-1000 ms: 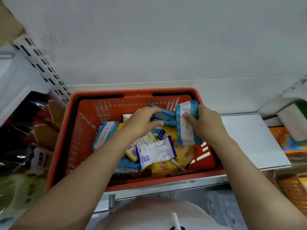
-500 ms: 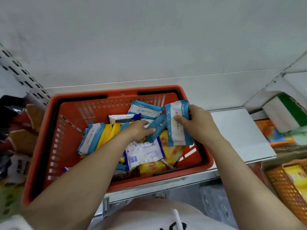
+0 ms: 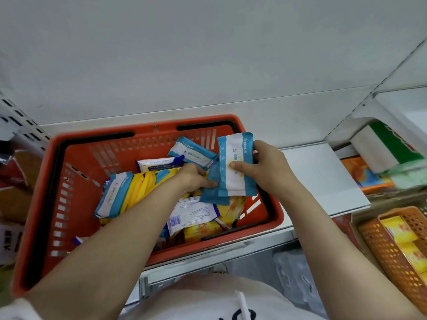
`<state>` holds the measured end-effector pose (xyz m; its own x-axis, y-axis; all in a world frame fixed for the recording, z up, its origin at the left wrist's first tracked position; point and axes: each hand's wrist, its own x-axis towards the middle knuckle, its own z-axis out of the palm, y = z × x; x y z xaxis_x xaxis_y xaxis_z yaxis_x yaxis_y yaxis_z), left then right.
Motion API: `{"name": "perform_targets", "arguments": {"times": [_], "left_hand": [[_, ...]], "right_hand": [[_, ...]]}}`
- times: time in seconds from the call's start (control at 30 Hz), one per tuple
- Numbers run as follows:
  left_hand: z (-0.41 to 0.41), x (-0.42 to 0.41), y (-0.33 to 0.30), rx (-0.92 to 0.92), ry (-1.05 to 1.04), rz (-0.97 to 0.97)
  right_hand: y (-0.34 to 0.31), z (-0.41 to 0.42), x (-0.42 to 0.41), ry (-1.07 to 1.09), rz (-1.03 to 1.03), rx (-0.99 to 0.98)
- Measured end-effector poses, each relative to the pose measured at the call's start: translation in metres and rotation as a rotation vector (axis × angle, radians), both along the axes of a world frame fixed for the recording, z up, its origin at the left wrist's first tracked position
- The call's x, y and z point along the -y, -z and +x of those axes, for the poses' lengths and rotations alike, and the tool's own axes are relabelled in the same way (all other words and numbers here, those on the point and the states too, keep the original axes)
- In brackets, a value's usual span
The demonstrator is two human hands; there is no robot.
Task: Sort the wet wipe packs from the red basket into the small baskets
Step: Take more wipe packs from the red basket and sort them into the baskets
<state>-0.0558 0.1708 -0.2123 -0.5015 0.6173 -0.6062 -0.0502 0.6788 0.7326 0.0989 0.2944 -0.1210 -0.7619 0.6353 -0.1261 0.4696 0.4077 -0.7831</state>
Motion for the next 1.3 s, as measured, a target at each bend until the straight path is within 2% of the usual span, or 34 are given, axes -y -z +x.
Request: {"name": "perform_targets", "arguments": {"times": [0.2,0.33,0.43,0.57,0.9,1.0,1.13,1.2,1.3], "left_hand": [[-0.019,0.027,-0.028,0.233,-0.224,0.202],[-0.026,0.048,-0.052,0.334,-0.342,0.385],[-0.018,0.058,-0.062,0.332,-0.354,0.459],[-0.011,0.069,-0.072,0.417,-0.286,0.459],[0.007,0.082,-0.076,-0.087,-0.409,0.495],[0.018,0.083,-0.078,-0.232,-0.361,0.541],[0.040,0.085,-0.086,-0.417,-0.190,0.567],[0.053,0.085,-0.093,-0.448,-0.139,0.585],[0.073,0.083,-0.101,-0.356,-0.206,0.657]], "right_hand": [[-0.002,-0.006,0.003,0.048,-0.086,-0.044],[0.000,-0.024,0.017,0.086,0.076,-0.015],[0.000,-0.038,0.034,0.060,0.077,-0.053],[-0.002,-0.051,0.058,0.027,-0.036,-0.120],[-0.006,-0.046,0.094,0.069,-0.521,-0.281],[-0.007,-0.038,0.099,0.122,-0.624,-0.352],[-0.008,-0.024,0.103,0.199,-0.681,-0.417],[-0.009,-0.012,0.103,0.249,-0.712,-0.453],[-0.013,0.015,0.100,0.295,-0.727,-0.495]]}}
